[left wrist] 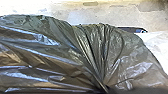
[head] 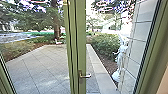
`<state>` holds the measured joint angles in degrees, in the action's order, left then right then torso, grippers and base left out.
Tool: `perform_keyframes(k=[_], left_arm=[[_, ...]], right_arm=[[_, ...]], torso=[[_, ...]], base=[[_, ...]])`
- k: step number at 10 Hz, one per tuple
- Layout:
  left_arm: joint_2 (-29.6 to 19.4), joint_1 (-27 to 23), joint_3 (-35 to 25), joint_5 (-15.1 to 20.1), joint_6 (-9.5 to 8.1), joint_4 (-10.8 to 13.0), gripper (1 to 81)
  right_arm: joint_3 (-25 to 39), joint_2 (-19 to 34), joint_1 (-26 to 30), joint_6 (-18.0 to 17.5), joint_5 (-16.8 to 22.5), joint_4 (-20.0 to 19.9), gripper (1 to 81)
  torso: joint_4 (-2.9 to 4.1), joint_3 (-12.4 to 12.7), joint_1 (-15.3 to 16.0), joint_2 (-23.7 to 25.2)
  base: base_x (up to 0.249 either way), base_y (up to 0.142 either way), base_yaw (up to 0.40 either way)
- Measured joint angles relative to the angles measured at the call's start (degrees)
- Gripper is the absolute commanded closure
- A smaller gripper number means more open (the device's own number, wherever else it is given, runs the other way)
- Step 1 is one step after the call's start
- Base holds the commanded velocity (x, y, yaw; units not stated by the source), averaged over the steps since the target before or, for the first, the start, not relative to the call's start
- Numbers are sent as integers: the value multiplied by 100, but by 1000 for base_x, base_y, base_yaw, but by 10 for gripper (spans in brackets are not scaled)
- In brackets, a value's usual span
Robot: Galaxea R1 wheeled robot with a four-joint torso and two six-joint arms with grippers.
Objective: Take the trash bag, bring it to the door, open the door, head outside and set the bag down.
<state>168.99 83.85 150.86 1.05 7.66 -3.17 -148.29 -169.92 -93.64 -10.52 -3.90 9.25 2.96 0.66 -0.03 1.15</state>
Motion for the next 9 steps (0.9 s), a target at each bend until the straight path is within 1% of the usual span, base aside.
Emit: perform_keyframes(k=[9], left_arm=[[39, 2, 35, 18, 0, 0, 811]], right_arm=[[-22, -12, 15, 2, 2, 2, 10]], torso=[[0, 0, -2, 0]], base=[[0, 0, 316]])
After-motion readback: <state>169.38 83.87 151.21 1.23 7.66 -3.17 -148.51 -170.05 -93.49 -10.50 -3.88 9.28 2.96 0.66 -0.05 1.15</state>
